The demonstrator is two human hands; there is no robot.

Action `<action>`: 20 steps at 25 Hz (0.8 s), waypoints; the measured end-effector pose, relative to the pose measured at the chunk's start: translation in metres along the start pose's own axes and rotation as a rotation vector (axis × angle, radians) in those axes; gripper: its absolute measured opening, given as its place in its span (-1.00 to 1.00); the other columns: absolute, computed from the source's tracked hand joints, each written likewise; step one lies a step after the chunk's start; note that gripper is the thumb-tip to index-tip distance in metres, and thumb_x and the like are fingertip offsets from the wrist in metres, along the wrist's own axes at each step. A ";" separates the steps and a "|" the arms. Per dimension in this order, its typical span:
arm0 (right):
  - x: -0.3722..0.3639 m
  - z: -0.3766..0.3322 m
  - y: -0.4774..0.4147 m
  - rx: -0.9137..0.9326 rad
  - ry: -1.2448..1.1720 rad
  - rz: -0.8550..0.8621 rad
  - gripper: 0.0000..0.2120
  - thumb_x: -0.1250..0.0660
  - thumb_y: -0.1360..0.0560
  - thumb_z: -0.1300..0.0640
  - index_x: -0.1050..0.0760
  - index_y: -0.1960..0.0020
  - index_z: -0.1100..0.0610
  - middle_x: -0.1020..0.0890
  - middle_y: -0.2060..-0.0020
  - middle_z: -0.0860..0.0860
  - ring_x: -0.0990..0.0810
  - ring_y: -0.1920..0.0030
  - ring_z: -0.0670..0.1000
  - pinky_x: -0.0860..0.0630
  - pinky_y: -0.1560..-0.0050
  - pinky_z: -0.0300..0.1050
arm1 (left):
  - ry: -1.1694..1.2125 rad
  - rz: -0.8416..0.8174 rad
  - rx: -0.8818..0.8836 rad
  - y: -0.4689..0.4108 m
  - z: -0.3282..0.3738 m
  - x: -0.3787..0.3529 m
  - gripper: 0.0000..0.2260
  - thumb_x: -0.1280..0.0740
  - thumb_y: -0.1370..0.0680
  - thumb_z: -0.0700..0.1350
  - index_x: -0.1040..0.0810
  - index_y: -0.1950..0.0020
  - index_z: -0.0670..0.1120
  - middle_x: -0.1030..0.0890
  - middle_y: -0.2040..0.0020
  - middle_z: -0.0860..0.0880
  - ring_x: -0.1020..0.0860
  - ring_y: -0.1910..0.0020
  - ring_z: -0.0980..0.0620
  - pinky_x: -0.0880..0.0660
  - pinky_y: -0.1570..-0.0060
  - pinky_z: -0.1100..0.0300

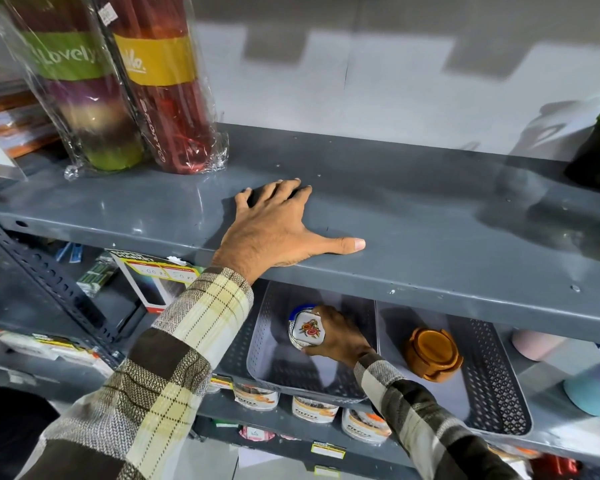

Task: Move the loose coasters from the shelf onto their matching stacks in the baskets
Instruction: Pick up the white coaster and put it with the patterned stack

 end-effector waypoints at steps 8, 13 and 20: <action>0.004 0.001 -0.002 0.002 -0.008 0.003 -0.11 -0.57 -0.33 -0.21 -0.27 -0.50 0.09 -0.48 -0.39 0.08 -0.48 -0.36 0.14 -0.44 -0.33 -0.03 | -0.011 -0.003 -0.001 0.000 0.000 0.000 0.21 -0.05 -0.14 0.73 -0.10 -0.65 0.07 -0.05 -0.66 0.11 0.01 -0.63 0.05 0.13 -0.56 -0.23; 0.004 0.000 -0.002 -0.005 -0.010 -0.009 -0.08 -0.56 -0.35 -0.21 -0.23 -0.53 0.10 -0.44 -0.43 0.09 -0.45 -0.39 0.15 -0.42 -0.36 -0.02 | -0.014 -0.006 0.000 0.000 0.000 0.001 0.22 -0.04 -0.13 0.73 -0.10 -0.65 0.06 -0.05 -0.66 0.10 0.01 -0.63 0.05 0.13 -0.56 -0.23; 0.005 0.002 -0.010 0.015 0.053 -0.011 -0.21 -0.53 -0.41 -0.15 -0.27 -0.48 0.10 -0.36 -0.45 0.10 -0.43 -0.40 0.19 -0.45 -0.33 0.06 | -0.012 -0.003 0.002 0.000 0.000 0.000 0.21 -0.05 -0.14 0.73 -0.11 -0.64 0.07 -0.05 -0.66 0.11 0.01 -0.63 0.06 0.13 -0.56 -0.24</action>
Point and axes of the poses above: each hand's wrist, its own y-axis away from the middle knuckle, its own x-axis out of the back of the hand, z = x × y, the point moved 3 cm from there along -y, towards the middle knuckle
